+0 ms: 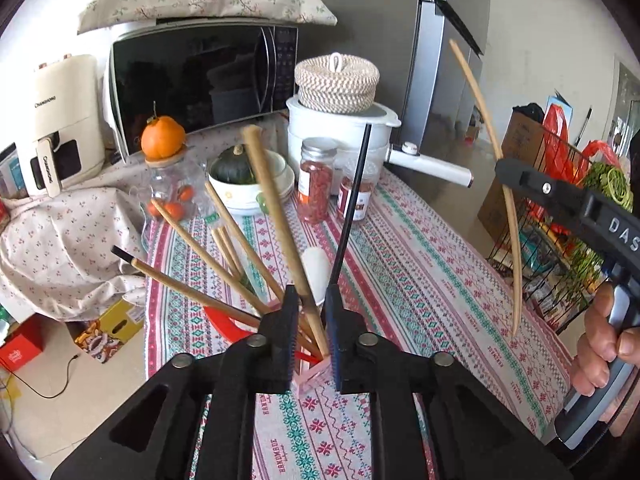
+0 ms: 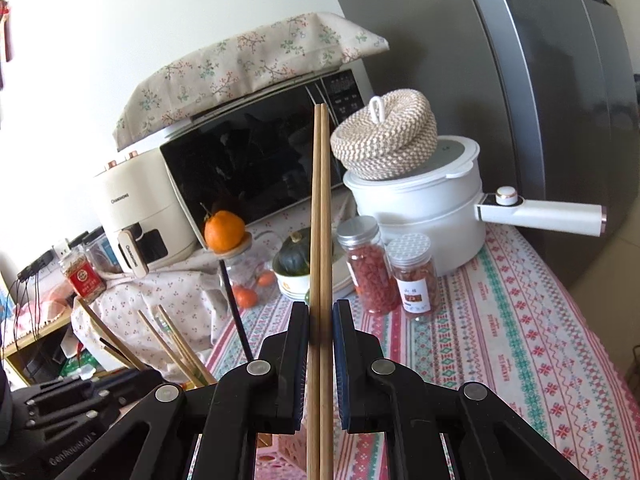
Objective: Organize utensils
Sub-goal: 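Drop the bamboo chopstick into the basket with the left tool while the right tool carries the pair, then lower the chopstick pair into the pink basket and open the right tool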
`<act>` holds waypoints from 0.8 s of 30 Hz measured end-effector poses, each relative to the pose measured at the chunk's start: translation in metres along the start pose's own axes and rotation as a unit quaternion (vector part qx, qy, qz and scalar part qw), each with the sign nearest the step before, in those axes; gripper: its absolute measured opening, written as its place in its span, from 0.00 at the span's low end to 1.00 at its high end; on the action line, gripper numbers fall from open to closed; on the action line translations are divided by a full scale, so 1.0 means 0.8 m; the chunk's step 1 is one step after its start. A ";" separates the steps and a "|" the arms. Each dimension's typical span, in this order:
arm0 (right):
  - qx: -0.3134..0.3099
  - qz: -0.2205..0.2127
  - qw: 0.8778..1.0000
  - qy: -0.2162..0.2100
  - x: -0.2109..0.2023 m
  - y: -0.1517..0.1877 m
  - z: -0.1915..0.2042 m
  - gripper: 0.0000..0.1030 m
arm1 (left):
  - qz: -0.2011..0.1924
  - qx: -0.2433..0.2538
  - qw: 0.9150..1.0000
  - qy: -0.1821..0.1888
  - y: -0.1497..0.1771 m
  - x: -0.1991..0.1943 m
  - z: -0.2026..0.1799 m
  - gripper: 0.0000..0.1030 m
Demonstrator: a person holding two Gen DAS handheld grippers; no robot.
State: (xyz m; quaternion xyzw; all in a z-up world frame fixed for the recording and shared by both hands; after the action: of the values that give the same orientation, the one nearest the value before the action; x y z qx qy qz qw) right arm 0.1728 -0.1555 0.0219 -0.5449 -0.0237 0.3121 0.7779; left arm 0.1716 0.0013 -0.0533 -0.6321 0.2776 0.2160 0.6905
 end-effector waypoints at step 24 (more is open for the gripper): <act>0.067 -0.128 0.988 0.051 0.061 0.039 0.051 0.09 | -0.061 -0.158 0.983 0.070 0.019 -0.146 0.142 0.75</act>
State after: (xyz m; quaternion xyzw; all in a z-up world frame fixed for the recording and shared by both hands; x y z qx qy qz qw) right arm 0.1821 -0.0902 -0.0028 -0.4994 -0.0328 0.1824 0.8463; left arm 0.0863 0.1215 0.0176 -0.7626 0.2484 0.1706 0.5724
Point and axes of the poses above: each gripper's, at about its wrist camera, not at the fingertips, and x roughly the way its jaws point, z to its left, y to its underside, the point moved 7 cm from there along x, roughly the way its jaws point, and after that the axes turned 10 degrees about -y, right-handed, at the moved point
